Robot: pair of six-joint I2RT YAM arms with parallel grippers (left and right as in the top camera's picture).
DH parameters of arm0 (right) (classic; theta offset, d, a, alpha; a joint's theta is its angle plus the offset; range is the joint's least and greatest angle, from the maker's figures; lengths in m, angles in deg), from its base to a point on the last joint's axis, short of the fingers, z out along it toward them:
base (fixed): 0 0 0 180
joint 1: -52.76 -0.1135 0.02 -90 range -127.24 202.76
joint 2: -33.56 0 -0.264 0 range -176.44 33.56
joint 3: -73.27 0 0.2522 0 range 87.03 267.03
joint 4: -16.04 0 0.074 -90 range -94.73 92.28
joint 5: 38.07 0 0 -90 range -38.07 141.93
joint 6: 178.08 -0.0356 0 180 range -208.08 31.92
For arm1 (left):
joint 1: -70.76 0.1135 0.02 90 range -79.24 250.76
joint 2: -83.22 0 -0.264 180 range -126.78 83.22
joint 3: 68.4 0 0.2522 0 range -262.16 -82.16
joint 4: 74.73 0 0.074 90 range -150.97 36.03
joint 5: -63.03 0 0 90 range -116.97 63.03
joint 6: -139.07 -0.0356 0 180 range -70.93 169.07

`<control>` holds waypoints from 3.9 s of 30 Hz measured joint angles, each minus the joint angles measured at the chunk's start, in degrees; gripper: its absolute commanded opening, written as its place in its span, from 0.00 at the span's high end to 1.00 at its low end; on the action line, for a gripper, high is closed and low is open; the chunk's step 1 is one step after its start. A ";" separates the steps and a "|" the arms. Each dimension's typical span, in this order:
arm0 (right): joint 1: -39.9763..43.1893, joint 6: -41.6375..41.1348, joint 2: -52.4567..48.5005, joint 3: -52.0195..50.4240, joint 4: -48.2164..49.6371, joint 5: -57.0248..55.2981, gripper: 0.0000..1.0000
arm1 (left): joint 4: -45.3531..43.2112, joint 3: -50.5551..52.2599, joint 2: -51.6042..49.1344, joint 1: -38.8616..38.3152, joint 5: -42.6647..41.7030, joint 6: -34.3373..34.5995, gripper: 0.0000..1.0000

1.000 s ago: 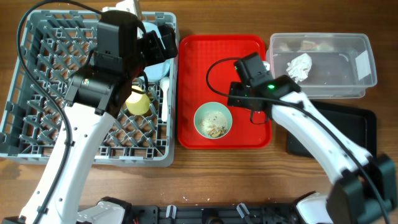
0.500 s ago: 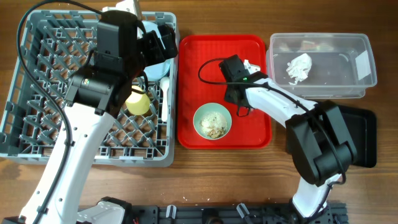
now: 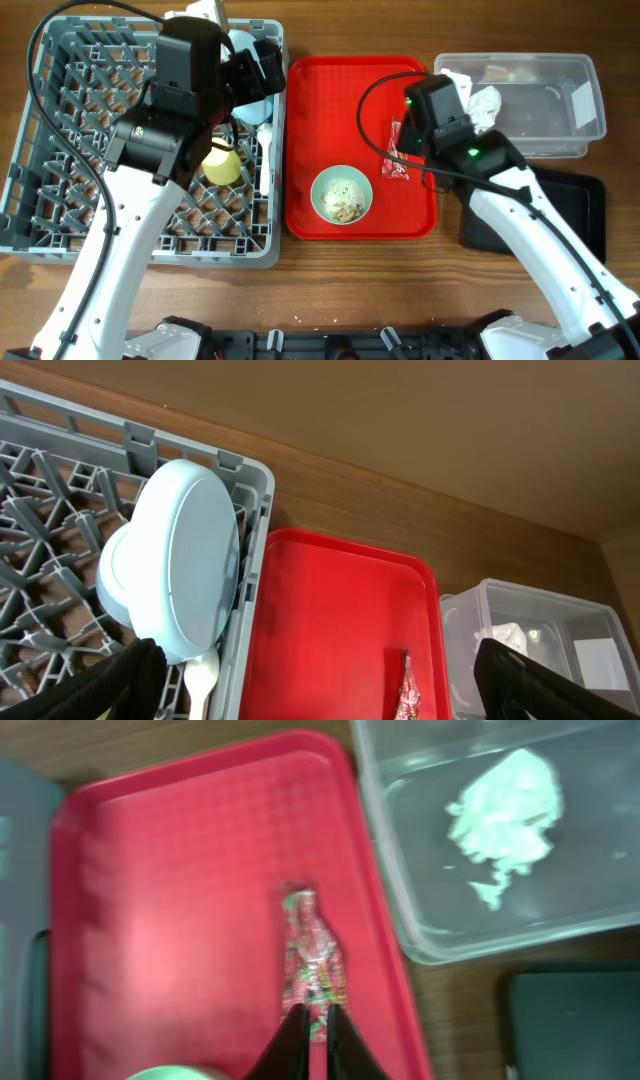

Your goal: Sort waste into correct bins and load items into the dishwasher rack

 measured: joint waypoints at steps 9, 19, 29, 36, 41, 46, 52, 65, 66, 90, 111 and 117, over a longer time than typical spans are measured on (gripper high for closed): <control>0.76 1.97 -20.26 -3.91 8.52 5.35 0.19 | 0.00 0.00 0.00 0.00 0.00 -0.02 0.00; 0.72 8.59 -26.64 -4.07 15.54 11.58 0.96 | -0.02 0.00 0.00 0.00 0.00 -0.02 0.00; 11.72 9.44 7.96 -1.49 10.27 -6.12 0.96 | 0.00 0.00 -0.02 0.00 0.00 -0.02 0.00; 26.25 14.58 -9.01 -3.39 16.98 2.05 0.00 | -0.02 0.00 -0.04 0.00 0.00 -0.02 0.00; 28.85 16.41 -1.79 0.02 2.08 11.23 0.08 | 0.09 0.00 -0.04 0.00 -0.02 0.00 0.00; 31.39 9.20 13.92 -0.48 -18.16 12.52 0.96 | 0.02 0.00 -0.07 0.00 -0.02 -0.02 0.00; 31.63 -2.69 10.14 -21.35 -4.81 17.46 0.95 | -0.02 0.00 -0.09 0.00 0.00 -0.02 0.00; 31.63 6.73 8.31 -35.32 17.05 34.86 0.95 | 0.00 0.00 -0.09 0.00 0.00 0.00 0.00; 31.63 7.69 8.31 -35.32 16.06 35.87 0.95 | -0.02 0.00 -0.09 0.00 0.00 -0.02 0.00; 30.60 19.56 8.07 -24.46 0.74 34.34 0.68 | -0.02 0.00 -0.09 0.00 0.00 0.00 0.00; 19.87 22.95 -2.91 -23.69 6.32 26.97 0.96 | 0.00 0.00 -0.09 0.00 0.00 -0.02 0.00; 19.87 26.05 -2.91 -23.58 5.53 26.97 0.96 | 0.00 0.00 -0.09 0.00 0.00 -0.02 0.00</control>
